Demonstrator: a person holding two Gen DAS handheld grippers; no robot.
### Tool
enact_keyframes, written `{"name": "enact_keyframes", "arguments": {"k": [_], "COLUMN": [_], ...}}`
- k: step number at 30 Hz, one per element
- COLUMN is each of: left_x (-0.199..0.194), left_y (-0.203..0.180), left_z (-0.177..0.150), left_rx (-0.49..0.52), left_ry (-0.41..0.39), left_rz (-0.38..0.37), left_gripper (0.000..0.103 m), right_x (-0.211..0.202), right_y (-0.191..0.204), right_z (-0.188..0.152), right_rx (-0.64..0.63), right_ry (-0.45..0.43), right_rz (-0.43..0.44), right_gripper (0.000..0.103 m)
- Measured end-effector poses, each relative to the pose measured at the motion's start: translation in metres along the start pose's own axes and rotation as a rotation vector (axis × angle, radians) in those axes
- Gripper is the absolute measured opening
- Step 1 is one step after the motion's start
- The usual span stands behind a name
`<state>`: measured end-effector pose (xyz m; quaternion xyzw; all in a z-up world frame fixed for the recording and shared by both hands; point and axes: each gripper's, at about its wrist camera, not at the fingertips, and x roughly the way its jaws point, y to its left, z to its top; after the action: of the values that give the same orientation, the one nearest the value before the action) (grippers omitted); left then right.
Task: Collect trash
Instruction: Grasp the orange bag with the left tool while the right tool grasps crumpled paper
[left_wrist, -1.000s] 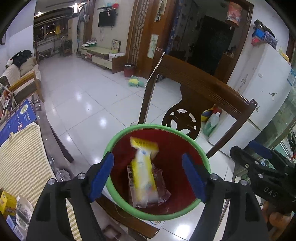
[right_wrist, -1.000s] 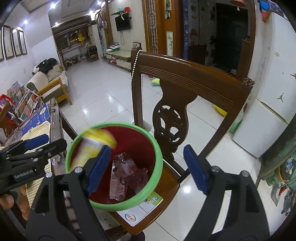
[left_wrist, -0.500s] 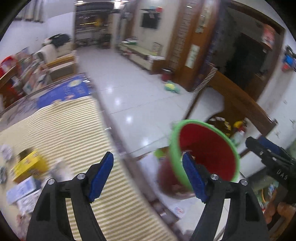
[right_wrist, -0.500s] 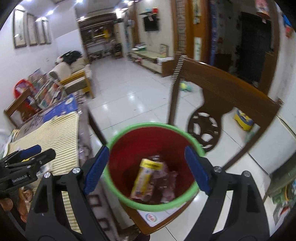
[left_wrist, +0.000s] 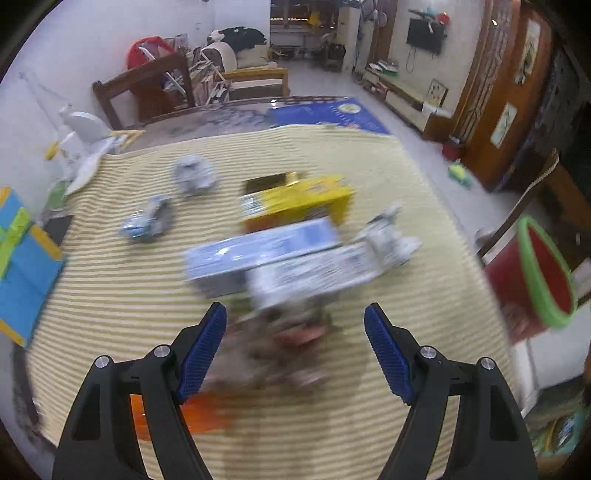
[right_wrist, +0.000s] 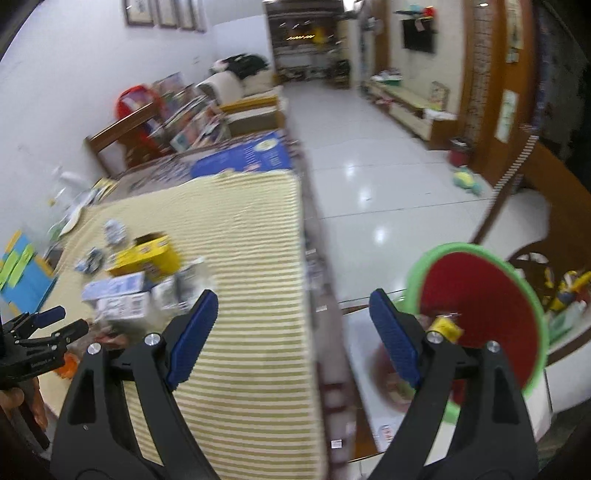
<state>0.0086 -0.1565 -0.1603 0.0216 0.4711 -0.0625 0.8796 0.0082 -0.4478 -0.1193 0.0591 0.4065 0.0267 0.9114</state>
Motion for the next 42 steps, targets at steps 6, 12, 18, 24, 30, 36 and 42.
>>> {"name": "enact_keyframes", "arguments": {"k": [6, 12, 18, 24, 30, 36, 42], "left_x": [-0.016, 0.009, 0.036, 0.039, 0.038, 0.036, 0.03], "left_y": [0.057, 0.097, 0.119, 0.14, 0.187, 0.236, 0.245], "left_z": [-0.03, -0.052, -0.061, -0.058, -0.049, -0.036, -0.035], "left_rx": [0.215, 0.307, 0.263, 0.204, 0.031, -0.175, -0.212], "left_ry": [0.014, 0.114, 0.188, 0.167, 0.145, 0.103, 0.077], "left_rz": [0.035, -0.019, -0.127, -0.241, -0.233, -0.166, -0.149], "left_gripper": [0.084, 0.084, 0.065, 0.06, 0.059, 0.059, 0.06], "right_x": [0.024, 0.036, 0.046, 0.057, 0.065, 0.077, 0.106], "right_y": [0.059, 0.116, 0.162, 0.202, 0.24, 0.278, 0.314], "right_z": [-0.014, -0.031, -0.04, -0.049, -0.05, -0.049, -0.067], "right_rx": [-0.006, -0.022, -0.024, -0.034, -0.067, -0.125, -0.219], "right_ry": [0.112, 0.181, 0.221, 0.255, 0.268, 0.279, 0.367], "right_rz": [0.11, 0.149, 0.152, 0.162, 0.177, 0.211, 0.225], "right_gripper": [0.087, 0.09, 0.091, 0.091, 0.091, 0.091, 0.091]}}
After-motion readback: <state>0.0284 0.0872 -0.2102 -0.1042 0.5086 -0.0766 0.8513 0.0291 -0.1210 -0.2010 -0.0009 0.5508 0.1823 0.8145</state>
